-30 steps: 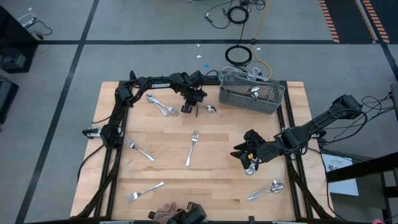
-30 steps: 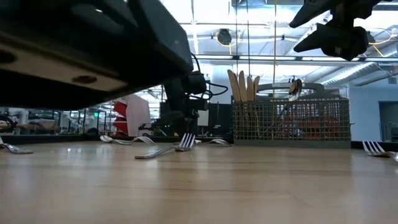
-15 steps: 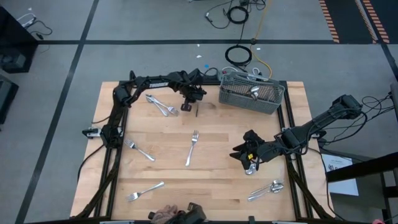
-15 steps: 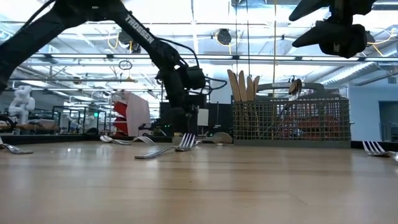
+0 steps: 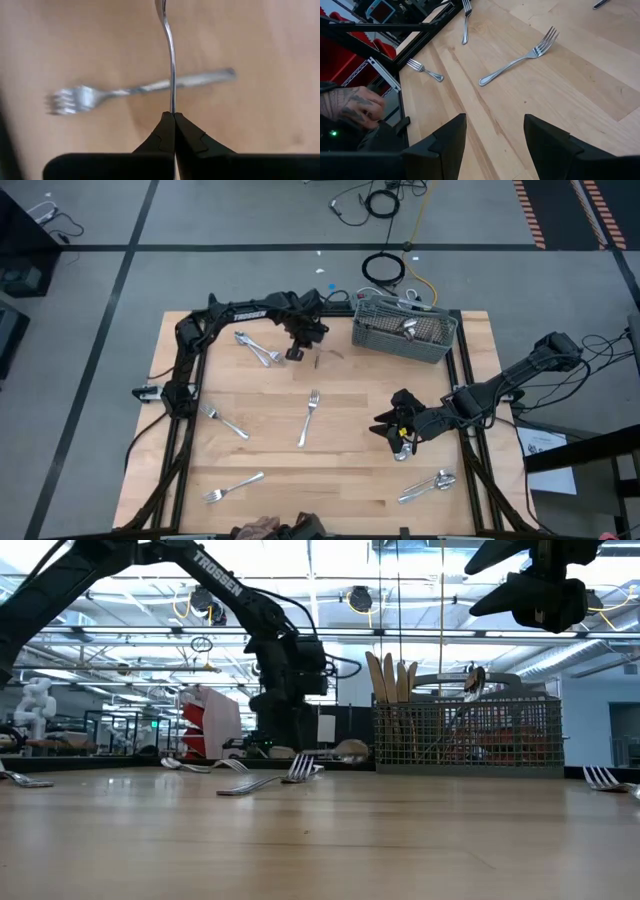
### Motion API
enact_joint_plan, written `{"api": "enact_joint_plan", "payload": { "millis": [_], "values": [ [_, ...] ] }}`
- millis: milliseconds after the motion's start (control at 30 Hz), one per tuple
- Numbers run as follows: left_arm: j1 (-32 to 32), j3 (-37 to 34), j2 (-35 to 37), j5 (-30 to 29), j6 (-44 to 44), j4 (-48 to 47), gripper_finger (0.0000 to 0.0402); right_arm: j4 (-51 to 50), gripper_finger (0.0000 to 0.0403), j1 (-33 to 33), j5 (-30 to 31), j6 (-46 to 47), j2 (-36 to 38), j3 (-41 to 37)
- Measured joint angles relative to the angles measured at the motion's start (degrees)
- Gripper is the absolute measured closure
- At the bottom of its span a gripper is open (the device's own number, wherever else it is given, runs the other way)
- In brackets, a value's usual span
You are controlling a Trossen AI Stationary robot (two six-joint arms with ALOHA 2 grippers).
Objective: Sort silverware
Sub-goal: Put the silver spoon into the silverware basket
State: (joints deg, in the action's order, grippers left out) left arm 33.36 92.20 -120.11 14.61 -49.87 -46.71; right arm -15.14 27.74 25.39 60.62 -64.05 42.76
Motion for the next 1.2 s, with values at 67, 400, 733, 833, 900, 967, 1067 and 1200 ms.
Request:
{"api": "enact_joint_plan", "payload": {
  "millis": [67,400,733,833,900,967,1067,1200],
  "values": [
    [0.0,0.0,0.2,0.4,0.0,-2.5,0.0402,0.0,0.0213,0.0,0.0,0.0,0.0,0.0],
    [0.4,0.0,7.8,18.6,-0.5,-5.7,0.0402,0.1,0.0213,0.0,0.0,-1.5,0.1,0.0],
    [-1.9,0.1,13.8,42.1,14.6,13.0,0.0402,0.1,0.0213,0.0,3.8,-6.2,6.8,0.0],
    [-4.0,0.1,13.7,42.8,21.6,24.8,0.0402,0.1,0.0213,0.0,6.3,-8.2,9.8,0.0],
    [-5.7,0.1,13.7,42.0,24.8,33.4,0.0402,0.1,0.0213,0.0,7.2,-9.0,11.5,0.0],
    [-7.2,0.1,13.7,40.0,27.9,41.9,0.0401,0.1,0.0213,0.0,7.8,-9.1,12.8,0.0],
    [-8.8,0.2,13.0,34.2,34.2,55.4,0.0402,0.1,0.0213,0.0,7.9,-9.3,13.9,0.0],
    [-9.4,0.2,9.3,26.7,45.7,70.1,0.0401,0.1,0.0213,0.0,7.9,-9.5,14.0,0.0]
  ]
}}
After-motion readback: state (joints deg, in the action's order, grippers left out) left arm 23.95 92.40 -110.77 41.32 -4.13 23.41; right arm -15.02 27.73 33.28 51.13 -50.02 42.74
